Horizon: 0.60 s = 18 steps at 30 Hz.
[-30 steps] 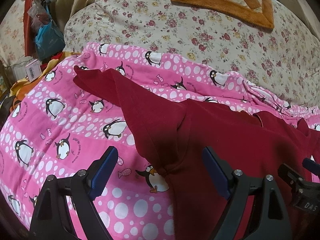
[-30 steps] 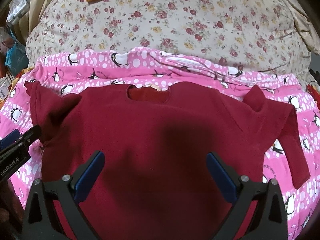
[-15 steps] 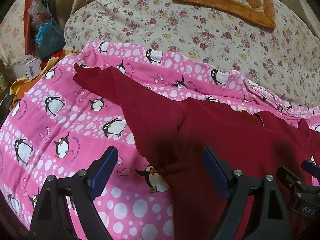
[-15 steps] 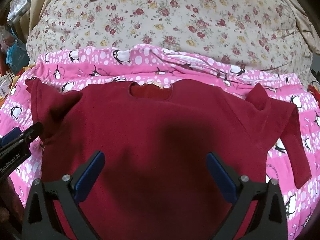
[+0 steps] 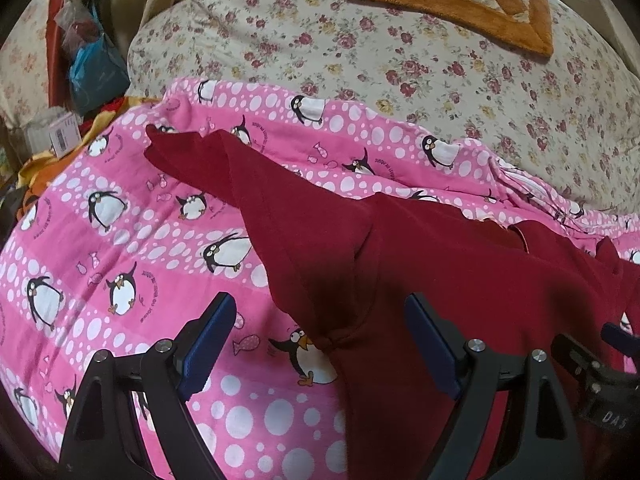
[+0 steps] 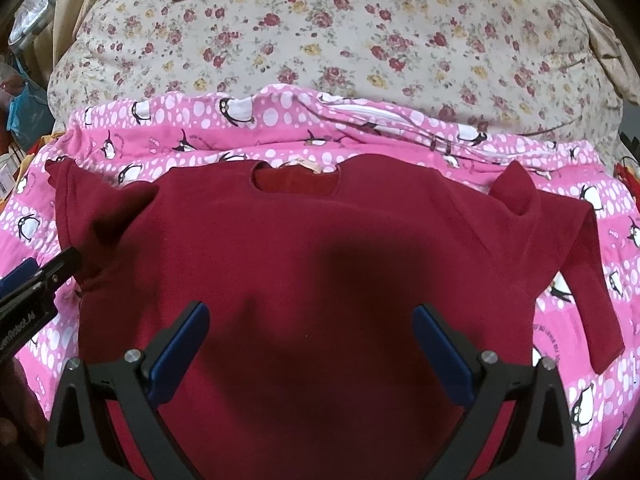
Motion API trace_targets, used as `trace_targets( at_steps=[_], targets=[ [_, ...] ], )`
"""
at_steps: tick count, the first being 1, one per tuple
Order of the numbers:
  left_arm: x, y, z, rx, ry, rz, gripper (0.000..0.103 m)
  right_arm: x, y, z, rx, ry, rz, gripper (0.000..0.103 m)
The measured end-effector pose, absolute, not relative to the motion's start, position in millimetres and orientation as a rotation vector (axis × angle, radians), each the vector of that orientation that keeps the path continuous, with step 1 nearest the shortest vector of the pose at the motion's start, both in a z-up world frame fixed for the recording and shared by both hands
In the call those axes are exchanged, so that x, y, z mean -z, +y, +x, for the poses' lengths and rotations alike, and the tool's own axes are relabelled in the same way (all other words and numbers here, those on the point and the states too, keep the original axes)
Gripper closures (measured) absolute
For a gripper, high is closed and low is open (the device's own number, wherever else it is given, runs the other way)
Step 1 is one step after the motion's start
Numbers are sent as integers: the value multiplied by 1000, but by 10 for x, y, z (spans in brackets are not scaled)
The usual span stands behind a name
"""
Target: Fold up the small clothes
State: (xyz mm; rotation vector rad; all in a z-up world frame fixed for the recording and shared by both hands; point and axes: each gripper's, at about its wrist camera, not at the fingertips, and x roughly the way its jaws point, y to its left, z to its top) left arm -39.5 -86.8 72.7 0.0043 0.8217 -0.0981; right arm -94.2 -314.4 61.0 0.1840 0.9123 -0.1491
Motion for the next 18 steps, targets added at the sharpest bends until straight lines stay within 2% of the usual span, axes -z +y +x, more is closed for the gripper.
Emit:
trace_targets(
  at_steps=[5,10,18],
  targets=[
    [-845,-579,-120,100,882,-92,43,-638,-3106,-938,127,916,161,0],
    [-953,0,382,19,889,-281,45,-658,-3124,-956,98,921,155,0],
    [-903,627,1259,-148,872,-418,45,-585,-3215,-922,74,952,182,0]
  ],
)
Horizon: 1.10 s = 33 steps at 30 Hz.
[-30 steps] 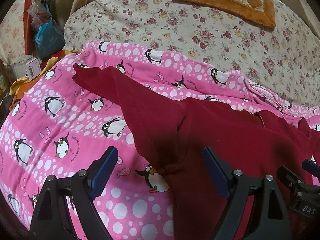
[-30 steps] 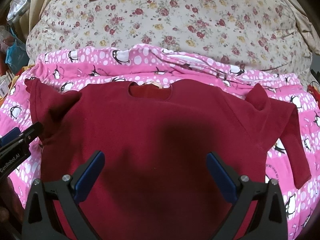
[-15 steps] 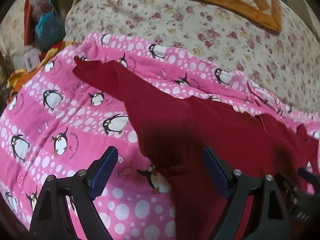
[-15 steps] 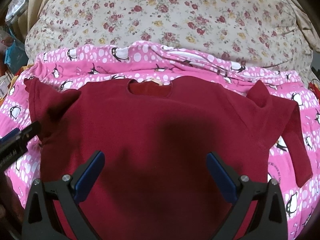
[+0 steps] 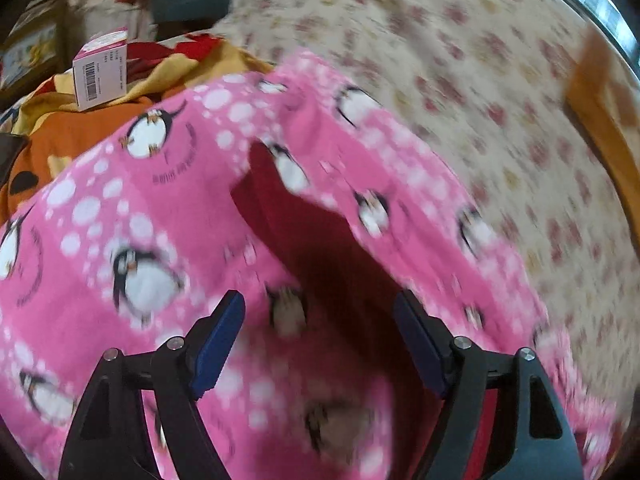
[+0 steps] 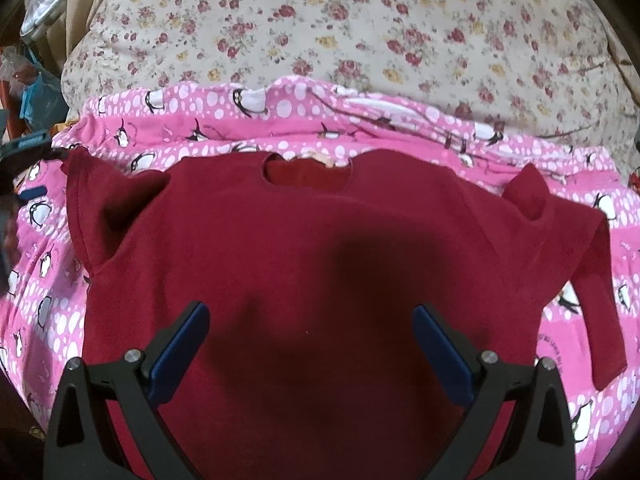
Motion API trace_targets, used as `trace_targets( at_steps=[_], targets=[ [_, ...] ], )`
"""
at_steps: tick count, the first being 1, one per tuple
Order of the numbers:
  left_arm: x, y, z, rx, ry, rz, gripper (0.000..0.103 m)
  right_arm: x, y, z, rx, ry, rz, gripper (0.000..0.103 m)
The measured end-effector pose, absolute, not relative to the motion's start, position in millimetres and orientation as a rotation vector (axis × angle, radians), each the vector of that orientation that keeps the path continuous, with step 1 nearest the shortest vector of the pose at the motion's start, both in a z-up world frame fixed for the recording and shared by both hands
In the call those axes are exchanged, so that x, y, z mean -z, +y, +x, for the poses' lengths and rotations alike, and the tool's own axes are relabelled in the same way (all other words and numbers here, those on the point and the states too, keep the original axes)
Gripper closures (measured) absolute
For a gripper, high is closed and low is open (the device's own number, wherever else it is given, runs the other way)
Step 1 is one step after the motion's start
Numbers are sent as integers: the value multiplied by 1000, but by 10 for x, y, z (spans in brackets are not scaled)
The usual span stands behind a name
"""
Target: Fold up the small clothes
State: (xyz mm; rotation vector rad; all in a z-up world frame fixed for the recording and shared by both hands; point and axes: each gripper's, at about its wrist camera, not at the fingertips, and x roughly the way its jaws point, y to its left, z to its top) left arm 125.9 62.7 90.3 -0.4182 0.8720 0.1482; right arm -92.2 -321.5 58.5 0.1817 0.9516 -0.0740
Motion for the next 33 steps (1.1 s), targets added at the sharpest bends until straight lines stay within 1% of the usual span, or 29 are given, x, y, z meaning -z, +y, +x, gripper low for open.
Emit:
trace_targets(
  at_steps=[2,4,6,7,8,10,13,17,21,24,29,31,33],
  targets=[
    [-799,760,1420,-186,861,-471,45,-545,-3220,-915,64,968,194,0],
    [-652,840,1569,-216,886,-489,46,-510,-3216,-909,54,981,199,0],
    [-516,886,1651,-208,911,-478,74,-491,-3201,-921,37,982,201,0],
    [-452,912,1690,-191,930,-466,103,-488,-3194,-925,27,979,202,0],
    [-409,946,1715,-171,952,-461,103,-490,-3190,-924,22,977,202,0],
    [-416,1078,1668,-129,932,-499,103,-507,-3202,-939,22,957,204,2],
    [-603,1227,1550,-96,886,-507,103,-565,-3273,-980,43,908,222,4],
    [-1057,1183,1359,-38,801,-396,103,-573,-3340,-978,48,903,251,4],
    [-1521,1001,1138,75,737,-364,103,-592,-3359,-1013,38,901,270,4],
    [-1873,681,932,216,687,-344,103,-666,-3434,-1081,59,880,258,4],
    [-2404,-248,513,483,626,-246,103,-796,-3703,-1184,104,854,294,4],
    [-2483,-681,321,593,618,-215,103,-846,-3832,-1235,131,838,307,4],
    [-2445,-1084,159,682,639,-195,103,-885,-3966,-1282,157,832,316,4]
  ],
)
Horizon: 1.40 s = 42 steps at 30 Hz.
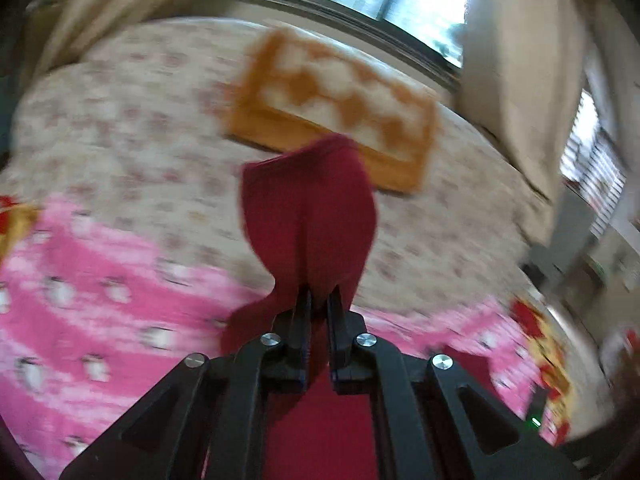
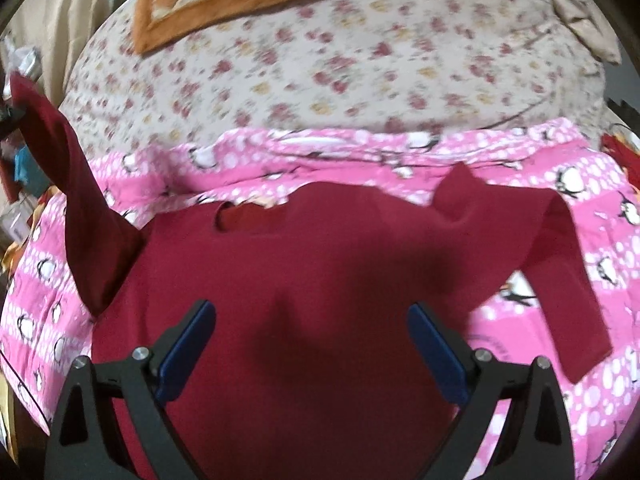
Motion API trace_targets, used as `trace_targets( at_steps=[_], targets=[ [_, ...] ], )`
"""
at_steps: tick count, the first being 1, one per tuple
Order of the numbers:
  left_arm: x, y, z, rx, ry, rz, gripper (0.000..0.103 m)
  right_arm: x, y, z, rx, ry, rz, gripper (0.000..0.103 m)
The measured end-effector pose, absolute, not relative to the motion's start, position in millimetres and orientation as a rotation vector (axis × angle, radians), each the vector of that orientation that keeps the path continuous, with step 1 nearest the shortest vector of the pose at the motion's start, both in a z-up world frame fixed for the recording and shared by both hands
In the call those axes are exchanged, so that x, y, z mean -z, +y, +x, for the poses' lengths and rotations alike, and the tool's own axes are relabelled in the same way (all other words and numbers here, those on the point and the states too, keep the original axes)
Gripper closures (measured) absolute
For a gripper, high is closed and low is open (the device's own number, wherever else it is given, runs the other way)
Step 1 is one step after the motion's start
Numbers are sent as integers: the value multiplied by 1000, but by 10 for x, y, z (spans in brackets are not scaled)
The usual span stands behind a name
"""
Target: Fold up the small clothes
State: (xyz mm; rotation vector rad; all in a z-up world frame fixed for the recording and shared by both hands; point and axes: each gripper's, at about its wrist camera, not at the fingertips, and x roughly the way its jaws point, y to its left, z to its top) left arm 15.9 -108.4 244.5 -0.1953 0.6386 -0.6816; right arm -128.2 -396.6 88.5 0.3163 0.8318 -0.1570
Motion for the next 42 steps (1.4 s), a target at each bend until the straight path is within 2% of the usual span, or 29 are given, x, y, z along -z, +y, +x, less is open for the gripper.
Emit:
trace_targets(
  at_steps=[2,3,4,7,11,16,21,25,28,31,32,33,35,38,39,40,41,42],
  targets=[
    [-2268,-1503,53,774,687,-186,103,-904,-4080,-1319,179,833,327,4],
    [-2158,-1671,27,814,715,-176,97,-912,-4139,-1345,191,833,333,4],
    [-2038,-1819,21,845,749,-168,86,-915,-4193,-1365,202,836,341,4],
    [-1686,-2083,-49,846,850,-119,84,-912,-4324,-1433,222,851,361,4],
    [-1493,-1763,-131,780,905,-111,84,-904,-4391,-1472,214,860,331,4],
    [-1177,-1154,-271,401,916,29,84,-920,-4516,-1350,209,835,285,4],
    [-668,-713,-127,262,1007,-37,84,-843,-4657,-960,197,853,238,4],
    [-578,-630,-94,299,1022,-84,83,-604,-4844,-643,251,924,273,4],
    [-588,-703,-106,300,1010,-26,83,-449,-4916,-460,243,951,307,19],
    [-576,-715,-140,302,994,-8,83,-355,-4899,-288,219,971,285,22],
    [-543,-718,-113,304,993,-10,83,-336,-4878,-251,219,974,253,29],
    [-531,-708,-107,308,994,-17,82,-331,-4844,-230,227,980,216,50],
    [-510,-686,-76,308,997,-34,78,-387,-4807,-262,258,981,124,72],
    [-495,-651,-55,308,1003,-56,75,-529,-4882,-409,241,940,145,71],
    [-494,-648,-49,308,1006,-62,75,-600,-4915,-474,257,919,140,68],
    [-494,-650,-46,307,1007,-65,75,-639,-4934,-507,258,902,146,61],
    [-496,-657,-48,305,1007,-63,75,-703,-4963,-560,254,877,172,43],
    [-497,-652,-48,305,1006,-60,75,-743,-4987,-568,243,864,196,36]
  ],
)
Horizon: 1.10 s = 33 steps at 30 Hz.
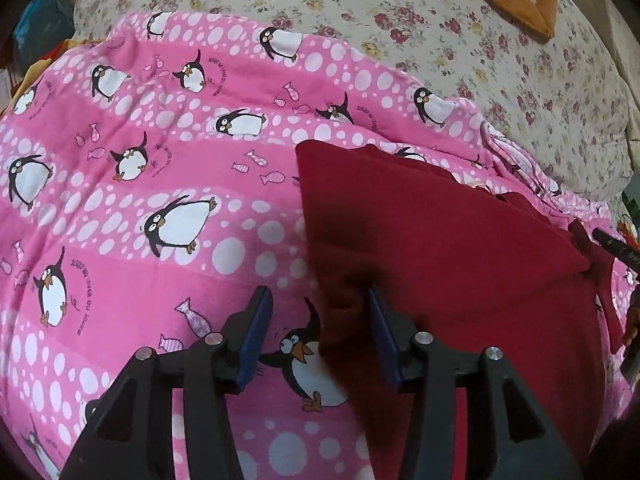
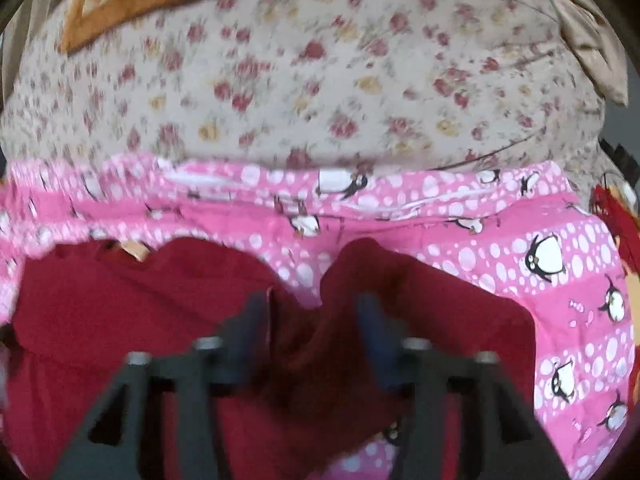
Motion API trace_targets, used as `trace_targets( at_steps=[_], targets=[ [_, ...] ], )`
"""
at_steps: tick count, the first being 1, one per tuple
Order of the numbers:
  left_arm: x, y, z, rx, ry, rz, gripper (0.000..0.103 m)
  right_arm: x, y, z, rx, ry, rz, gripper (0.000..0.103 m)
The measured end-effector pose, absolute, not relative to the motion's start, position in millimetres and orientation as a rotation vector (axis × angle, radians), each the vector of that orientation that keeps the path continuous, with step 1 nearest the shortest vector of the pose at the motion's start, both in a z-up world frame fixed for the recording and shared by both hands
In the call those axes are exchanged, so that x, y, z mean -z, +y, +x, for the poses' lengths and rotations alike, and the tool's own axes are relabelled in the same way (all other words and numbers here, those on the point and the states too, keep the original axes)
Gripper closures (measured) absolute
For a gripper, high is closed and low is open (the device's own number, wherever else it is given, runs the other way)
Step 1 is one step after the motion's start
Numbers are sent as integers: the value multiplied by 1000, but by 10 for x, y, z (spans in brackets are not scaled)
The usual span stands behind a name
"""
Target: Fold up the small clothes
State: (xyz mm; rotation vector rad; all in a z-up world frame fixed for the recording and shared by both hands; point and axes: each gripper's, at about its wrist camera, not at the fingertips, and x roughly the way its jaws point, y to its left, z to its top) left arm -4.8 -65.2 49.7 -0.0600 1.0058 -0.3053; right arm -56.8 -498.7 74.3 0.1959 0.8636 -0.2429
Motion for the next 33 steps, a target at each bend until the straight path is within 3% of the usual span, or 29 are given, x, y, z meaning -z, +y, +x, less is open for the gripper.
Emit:
trace_targets(
  at_steps=[5,7,8,9,14,17,19,20,21,29,31,32,33],
  targets=[
    [-499,-688,-51,299,995,-34,75,-673,-4751,-251,94,914,181,36],
    [-496,-675,-44,303,996,-39,75,-480,-4701,-84,98,972,145,43],
    [-492,-673,-46,304,997,-42,75,-387,-4689,-15,93,1007,139,76],
    [-488,-663,-43,307,999,-47,74,-324,-4686,11,108,1036,120,100],
    [-466,-650,-11,309,1008,-67,70,-556,-4813,-137,187,879,106,100],
    [-480,-674,-8,294,1010,-64,70,-488,-4823,-84,163,946,141,96],
    [-492,-680,-17,293,1006,-55,70,-591,-4790,-219,114,933,188,73],
    [-494,-683,-20,293,1004,-50,70,-661,-4772,-326,99,913,213,50],
    [-494,-682,-21,292,1003,-49,70,-716,-4758,-440,91,894,236,41],
    [-504,-694,-17,271,1003,-60,70,-389,-4341,-702,-103,975,473,42],
    [-516,-710,-28,268,996,-44,70,-265,-4350,-578,-75,957,536,59],
    [-527,-713,-36,268,993,-39,70,-239,-4350,-548,-65,943,550,87],
    [-554,-704,-54,270,988,-38,70,-228,-4378,-549,-43,928,564,96]
  ],
)
